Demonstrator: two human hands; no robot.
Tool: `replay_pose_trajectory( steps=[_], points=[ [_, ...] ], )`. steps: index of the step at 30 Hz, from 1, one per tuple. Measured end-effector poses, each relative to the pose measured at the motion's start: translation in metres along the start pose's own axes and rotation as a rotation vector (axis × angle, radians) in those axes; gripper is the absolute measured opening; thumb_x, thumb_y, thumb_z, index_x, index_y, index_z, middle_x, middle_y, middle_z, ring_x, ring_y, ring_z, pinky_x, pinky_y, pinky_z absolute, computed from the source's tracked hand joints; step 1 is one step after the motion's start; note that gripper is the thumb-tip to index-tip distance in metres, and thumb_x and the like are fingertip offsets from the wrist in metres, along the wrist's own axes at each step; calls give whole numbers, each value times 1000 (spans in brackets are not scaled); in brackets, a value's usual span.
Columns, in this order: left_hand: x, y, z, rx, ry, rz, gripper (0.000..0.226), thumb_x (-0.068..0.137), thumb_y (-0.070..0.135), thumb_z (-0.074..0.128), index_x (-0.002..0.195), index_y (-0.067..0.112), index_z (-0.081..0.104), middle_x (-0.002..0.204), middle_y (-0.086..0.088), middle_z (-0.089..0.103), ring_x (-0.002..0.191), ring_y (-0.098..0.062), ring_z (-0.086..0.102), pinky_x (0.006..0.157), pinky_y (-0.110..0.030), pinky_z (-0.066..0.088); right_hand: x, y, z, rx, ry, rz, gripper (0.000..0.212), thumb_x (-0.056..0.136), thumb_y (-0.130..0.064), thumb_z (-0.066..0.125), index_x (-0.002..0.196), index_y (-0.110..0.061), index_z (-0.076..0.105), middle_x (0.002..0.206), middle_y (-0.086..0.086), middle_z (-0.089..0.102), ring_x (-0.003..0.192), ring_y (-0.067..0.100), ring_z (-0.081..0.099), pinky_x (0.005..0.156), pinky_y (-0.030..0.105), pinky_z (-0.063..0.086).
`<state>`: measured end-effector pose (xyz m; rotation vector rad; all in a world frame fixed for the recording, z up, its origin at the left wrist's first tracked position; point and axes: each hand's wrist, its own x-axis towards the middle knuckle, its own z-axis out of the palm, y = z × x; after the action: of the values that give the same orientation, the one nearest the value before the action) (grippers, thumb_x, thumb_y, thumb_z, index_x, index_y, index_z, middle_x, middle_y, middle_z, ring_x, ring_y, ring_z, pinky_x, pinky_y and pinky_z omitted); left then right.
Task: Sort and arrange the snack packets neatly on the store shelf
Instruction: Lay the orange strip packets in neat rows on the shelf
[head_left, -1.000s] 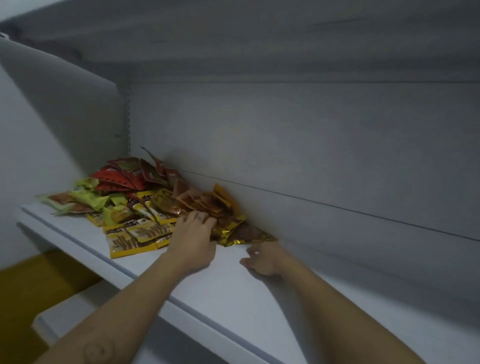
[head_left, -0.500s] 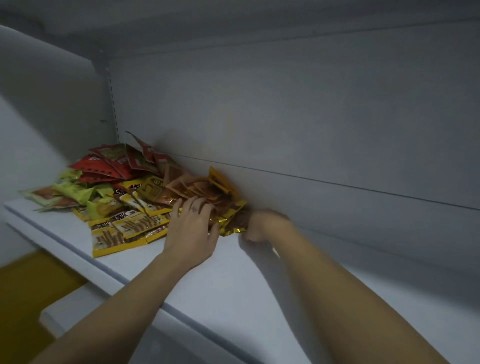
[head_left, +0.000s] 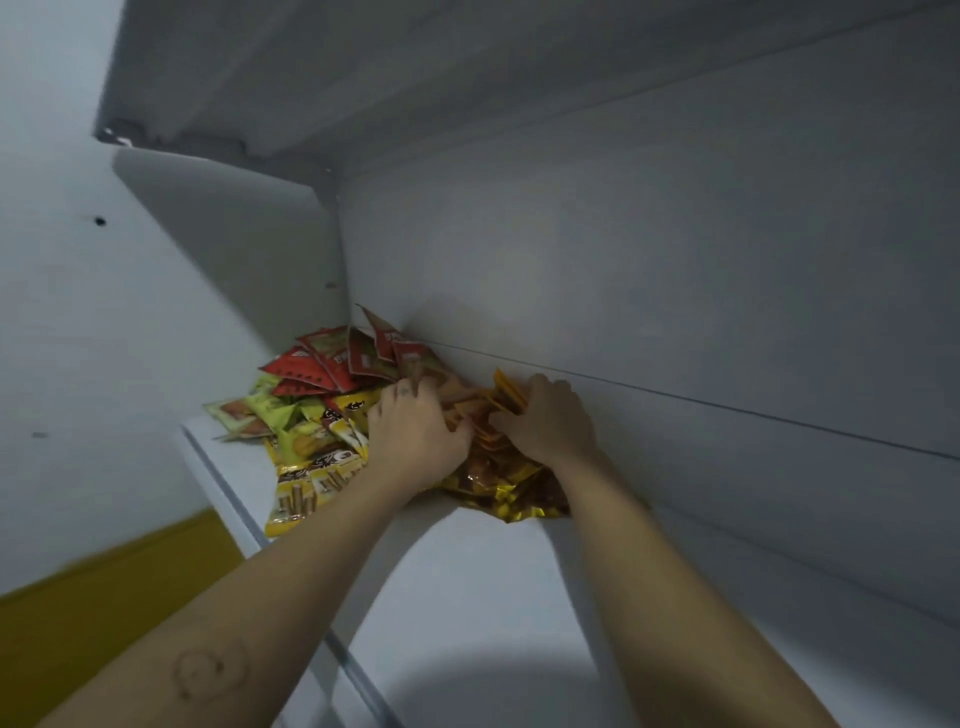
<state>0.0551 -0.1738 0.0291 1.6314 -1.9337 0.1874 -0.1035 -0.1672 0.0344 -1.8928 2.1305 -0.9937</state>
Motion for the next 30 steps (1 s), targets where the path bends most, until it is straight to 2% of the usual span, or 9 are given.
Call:
replay_pose_trajectory(
  steps=[7,10,12,17,20,23,25,28,30],
  points=[
    [53,3,0,40,-397,-112,89,79,70,54,150,23,29,154,-10,34,138,-39,34,111,-52,30,2,33,37,307,11,-95,77,86,-44,70,152,-29,33,145,0,50,133,23,47,108,41,41],
    [68,7,4,42,-435,-114,98,76,70,58,152,17,26,157,-12,30,139,-39,35,110,-52,34,0,42,46,395,-26,-121,86,83,-44,72,155,-33,25,152,-7,43,139,17,41,111,42,38],
    [73,11,8,99,-487,-105,101,77,69,61,153,13,25,158,-13,25,140,-39,33,112,-50,34,2,47,51,396,31,-95,79,83,-46,72,151,-34,33,145,-8,51,134,18,48,107,43,42],
    [90,11,2,45,-647,25,65,82,41,76,134,8,55,136,-10,55,114,-25,54,91,-31,47,12,50,53,265,31,-59,52,86,-46,66,134,-29,55,124,-1,66,118,25,59,94,36,48],
    [98,7,-3,158,-721,156,66,82,52,70,139,23,54,131,-5,56,117,-25,53,93,-27,43,17,52,53,178,22,-64,35,88,-45,63,119,-28,66,111,1,71,107,25,63,75,26,39],
    [102,5,-2,170,-708,236,71,85,55,66,147,27,46,148,-6,45,132,-26,44,102,-29,38,22,48,48,132,27,-52,29,89,-43,64,110,-23,70,107,3,72,104,26,65,72,26,38],
    [103,2,-3,121,-699,238,67,83,49,71,140,19,54,140,-6,54,123,-25,53,95,-29,46,25,43,47,62,27,-59,30,92,-39,61,112,-19,68,112,7,70,108,30,63,76,28,40],
    [105,-2,-3,-90,-773,151,53,81,33,80,127,13,62,110,1,61,88,-16,58,60,-22,51,32,38,46,-81,4,19,34,96,-35,55,119,-11,59,122,15,64,114,34,58,85,32,42],
    [107,-4,3,-167,-757,117,41,78,28,82,112,14,64,101,2,58,80,-14,53,59,-22,47,39,36,45,-146,-11,67,35,96,-36,54,118,-8,58,122,17,63,113,35,58,82,31,41]
  ],
)
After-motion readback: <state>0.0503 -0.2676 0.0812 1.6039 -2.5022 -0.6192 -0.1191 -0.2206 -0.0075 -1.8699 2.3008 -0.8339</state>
